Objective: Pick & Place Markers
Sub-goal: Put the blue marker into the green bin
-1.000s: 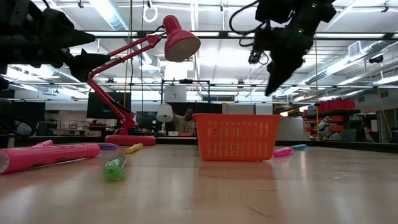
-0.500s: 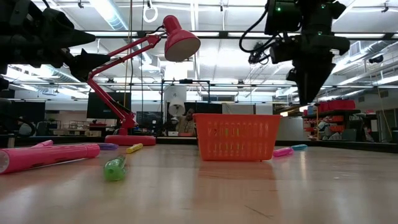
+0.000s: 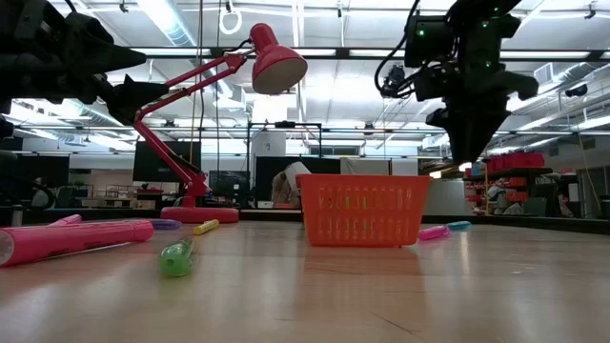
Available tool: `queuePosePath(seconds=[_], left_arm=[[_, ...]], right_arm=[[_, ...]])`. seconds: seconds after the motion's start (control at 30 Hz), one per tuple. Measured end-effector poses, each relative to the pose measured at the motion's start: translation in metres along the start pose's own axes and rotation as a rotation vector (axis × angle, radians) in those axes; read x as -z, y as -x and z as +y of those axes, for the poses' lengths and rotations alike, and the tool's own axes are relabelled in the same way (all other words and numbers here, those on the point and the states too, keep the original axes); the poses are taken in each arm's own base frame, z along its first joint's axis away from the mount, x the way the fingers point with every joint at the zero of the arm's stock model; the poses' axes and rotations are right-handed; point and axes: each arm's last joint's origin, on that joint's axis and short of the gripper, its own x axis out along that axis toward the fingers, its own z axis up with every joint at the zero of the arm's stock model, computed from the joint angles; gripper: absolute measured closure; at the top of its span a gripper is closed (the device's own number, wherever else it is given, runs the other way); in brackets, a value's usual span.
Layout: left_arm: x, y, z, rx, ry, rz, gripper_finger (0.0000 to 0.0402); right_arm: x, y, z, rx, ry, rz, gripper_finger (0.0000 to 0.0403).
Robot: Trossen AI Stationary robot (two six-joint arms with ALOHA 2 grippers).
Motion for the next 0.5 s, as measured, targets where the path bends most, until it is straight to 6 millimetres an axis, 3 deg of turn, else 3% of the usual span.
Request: queuePosePath(seconds=[0.3,0.5], left_arm=[[0.000,0.000,0.000,0.000,0.000,0.000,0.0094],[0.000,0.000,0.000,0.000,0.000,0.000,0.0094]], right_arm=[[0.008,-0.005,-0.032,0.045,0.192,0.009,0.0262],[0.013,-0.014,-0.054,0.108,0.210,0.063,0.0262]])
